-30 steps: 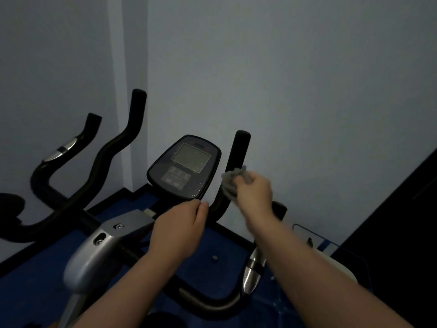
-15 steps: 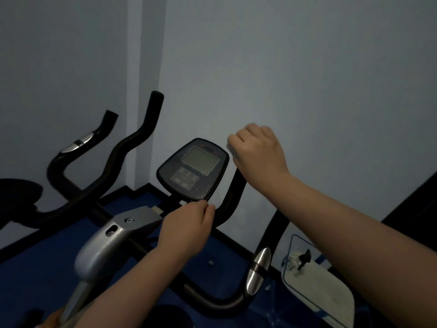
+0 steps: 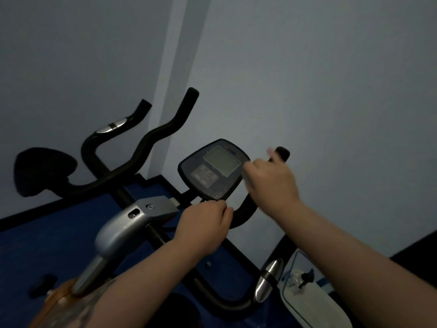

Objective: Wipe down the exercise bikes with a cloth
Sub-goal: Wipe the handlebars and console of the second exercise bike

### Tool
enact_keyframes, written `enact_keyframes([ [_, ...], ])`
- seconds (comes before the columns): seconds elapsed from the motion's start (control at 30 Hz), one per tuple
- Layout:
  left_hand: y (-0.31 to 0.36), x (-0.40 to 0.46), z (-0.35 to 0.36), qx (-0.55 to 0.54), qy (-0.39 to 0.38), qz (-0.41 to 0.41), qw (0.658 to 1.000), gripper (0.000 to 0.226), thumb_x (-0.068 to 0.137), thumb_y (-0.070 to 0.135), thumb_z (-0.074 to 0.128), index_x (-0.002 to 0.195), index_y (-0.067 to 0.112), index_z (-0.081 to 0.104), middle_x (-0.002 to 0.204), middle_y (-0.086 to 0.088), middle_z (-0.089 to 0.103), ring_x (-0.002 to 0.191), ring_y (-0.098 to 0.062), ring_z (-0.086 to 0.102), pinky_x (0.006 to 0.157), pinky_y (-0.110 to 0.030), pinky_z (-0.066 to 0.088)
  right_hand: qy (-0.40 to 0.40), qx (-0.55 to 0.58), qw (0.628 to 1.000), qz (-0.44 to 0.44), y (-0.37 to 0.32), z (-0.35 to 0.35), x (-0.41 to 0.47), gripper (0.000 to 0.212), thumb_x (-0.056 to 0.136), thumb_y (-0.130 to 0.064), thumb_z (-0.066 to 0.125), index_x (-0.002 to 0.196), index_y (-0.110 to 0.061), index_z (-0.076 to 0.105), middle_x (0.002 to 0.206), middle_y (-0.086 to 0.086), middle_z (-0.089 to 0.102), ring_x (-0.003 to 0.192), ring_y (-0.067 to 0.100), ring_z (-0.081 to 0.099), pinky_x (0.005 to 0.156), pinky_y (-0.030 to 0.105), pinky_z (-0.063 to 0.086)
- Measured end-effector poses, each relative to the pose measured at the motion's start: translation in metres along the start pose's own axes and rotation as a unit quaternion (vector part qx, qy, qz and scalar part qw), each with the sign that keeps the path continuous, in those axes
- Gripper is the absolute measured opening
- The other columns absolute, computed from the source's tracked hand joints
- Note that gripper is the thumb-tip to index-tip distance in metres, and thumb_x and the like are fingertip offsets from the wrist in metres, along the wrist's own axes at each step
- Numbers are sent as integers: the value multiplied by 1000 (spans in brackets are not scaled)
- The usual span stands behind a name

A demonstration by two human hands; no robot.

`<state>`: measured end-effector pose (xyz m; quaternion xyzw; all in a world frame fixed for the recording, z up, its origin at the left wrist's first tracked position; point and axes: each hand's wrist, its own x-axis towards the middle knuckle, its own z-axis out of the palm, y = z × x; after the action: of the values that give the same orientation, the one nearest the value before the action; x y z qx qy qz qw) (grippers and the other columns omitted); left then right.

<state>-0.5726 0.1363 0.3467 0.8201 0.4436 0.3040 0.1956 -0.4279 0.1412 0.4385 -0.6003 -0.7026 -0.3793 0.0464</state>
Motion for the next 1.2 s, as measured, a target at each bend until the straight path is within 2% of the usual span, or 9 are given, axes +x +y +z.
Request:
enact_keyframes([
  [0.07,1,1,-1,-7,-8,-7,1000,36,99,36,34,69,18,45,68,4,52,66,-18,55,60,-36,45,-38,50,998,20,-19,7,-13,13,73,-18,76,73,-13,64,62,4,64,62,25,63,79,31,53],
  [0.17,-4,-5,-9,-43,-53,-44,997,35,98,38,35,81,16,56,77,2,60,74,-17,58,66,-35,45,-101,163,980,46,-16,7,-19,14,87,-36,60,89,-22,63,78,-3,67,77,19,60,61,25,35],
  [0.27,-17,-24,-22,-85,-77,-81,990,24,97,38,39,106,28,59,98,6,64,91,-12,59,81,-34,47,-66,210,975,33,2,-2,-16,11,87,-32,63,93,-23,66,87,-5,68,81,20,61,65,28,39],
  [0.37,-18,-51,-29,-118,-38,-101,987,32,96,36,43,127,34,50,115,13,56,108,-6,51,90,-24,40,-73,161,984,38,-3,-7,-20,9,89,-24,62,93,-18,66,91,-1,67,86,22,61,90,33,38],
  [0.5,-13,-76,-33,-91,-25,-110,989,51,97,39,42,146,33,28,141,20,36,128,0,33,105,-22,31,-111,196,969,100,-70,-12,-53,8,85,-16,61,91,-21,64,89,-4,63,84,20,57,68,32,39],
  [0.67,-9,-101,-39,-12,18,-116,993,51,95,45,36,144,37,26,141,23,31,126,0,32,104,-23,35,-65,334,932,127,-50,-13,-41,11,90,-14,58,95,-20,66,97,-2,64,94,19,51,76,37,45],
  [0.83,-6,-108,-36,-2,77,-150,986,39,94,39,36,132,36,44,122,21,46,108,1,43,92,-25,44,-74,295,939,160,-76,-14,-53,12,92,-22,54,100,-24,64,100,-6,61,98,15,45,79,32,36],
  [1.0,-18,-125,-31,-37,104,-187,976,32,89,37,34,114,42,53,105,26,52,96,5,49,74,-15,41,-141,537,830,49,-124,-27,-56,12,88,-21,61,95,-30,64,96,-11,58,97,4,42,80,22,37],
  [1.2,-25,-147,-18,-150,202,-269,930,22,91,30,42,95,41,61,94,26,60,94,10,53,72,-18,43,-42,422,898,121,-93,-12,-50,11,91,-19,58,97,-25,64,96,-6,61,92,11,44,79,33,42],
])
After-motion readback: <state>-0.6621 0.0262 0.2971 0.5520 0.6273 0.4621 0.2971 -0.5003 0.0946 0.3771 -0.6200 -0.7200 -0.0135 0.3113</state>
